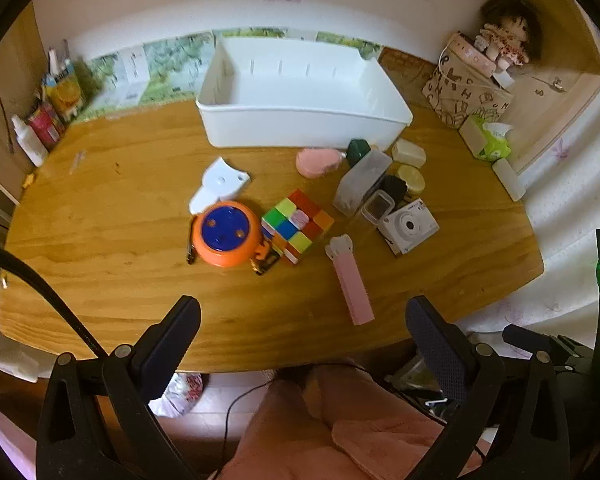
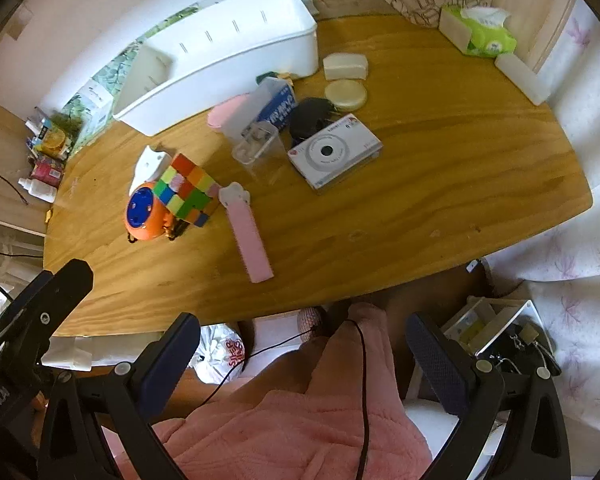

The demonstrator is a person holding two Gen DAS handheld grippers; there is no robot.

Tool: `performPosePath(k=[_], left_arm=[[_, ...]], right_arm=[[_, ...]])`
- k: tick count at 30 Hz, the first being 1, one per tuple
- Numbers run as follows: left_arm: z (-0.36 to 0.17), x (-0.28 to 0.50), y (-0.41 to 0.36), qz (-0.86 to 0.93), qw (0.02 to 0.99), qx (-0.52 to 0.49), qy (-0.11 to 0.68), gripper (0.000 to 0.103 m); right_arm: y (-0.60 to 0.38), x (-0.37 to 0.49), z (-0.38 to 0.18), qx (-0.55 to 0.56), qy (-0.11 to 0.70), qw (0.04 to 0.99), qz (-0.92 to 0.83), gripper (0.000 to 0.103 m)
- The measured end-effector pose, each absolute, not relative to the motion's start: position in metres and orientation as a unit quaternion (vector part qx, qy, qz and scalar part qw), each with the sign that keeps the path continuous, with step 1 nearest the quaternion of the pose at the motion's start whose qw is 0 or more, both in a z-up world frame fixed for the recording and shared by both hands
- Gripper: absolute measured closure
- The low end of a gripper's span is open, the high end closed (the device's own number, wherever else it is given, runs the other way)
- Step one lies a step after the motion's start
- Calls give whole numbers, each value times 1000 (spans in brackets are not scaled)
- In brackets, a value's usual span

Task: Organize rigid objects
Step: 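Move both tools toward the pink strip and the white lens-printed box, then grasp the pink strip with the left tool while the right tool grasps the white lens-printed box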

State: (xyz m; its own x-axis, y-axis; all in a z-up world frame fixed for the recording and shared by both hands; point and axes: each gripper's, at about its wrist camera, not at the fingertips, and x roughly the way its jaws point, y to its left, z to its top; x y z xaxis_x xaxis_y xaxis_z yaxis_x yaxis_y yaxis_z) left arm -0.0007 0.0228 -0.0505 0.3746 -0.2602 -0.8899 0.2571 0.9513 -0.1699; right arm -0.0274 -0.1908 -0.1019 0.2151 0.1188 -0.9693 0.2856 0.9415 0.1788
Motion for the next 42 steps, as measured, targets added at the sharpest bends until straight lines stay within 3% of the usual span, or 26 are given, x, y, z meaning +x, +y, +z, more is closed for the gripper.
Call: performPosePath(k=[12,32,39,42], left_arm=[[-88,26,-13,-141,784,-17,604,1],[-168,75,-60,29,701,-124,702,2],[-192,80,-46,64,671,-162,720,15],[-202,83,-42,70,660,-176,727,27]], right_arm=[[-226,14,-133,111,656,746,-40,0],[-274,117,-193,10,688,721,87,0],[-264,137,-207,-16,694,707,131,0],[-264,140,-211,-25,699,701,137,0]])
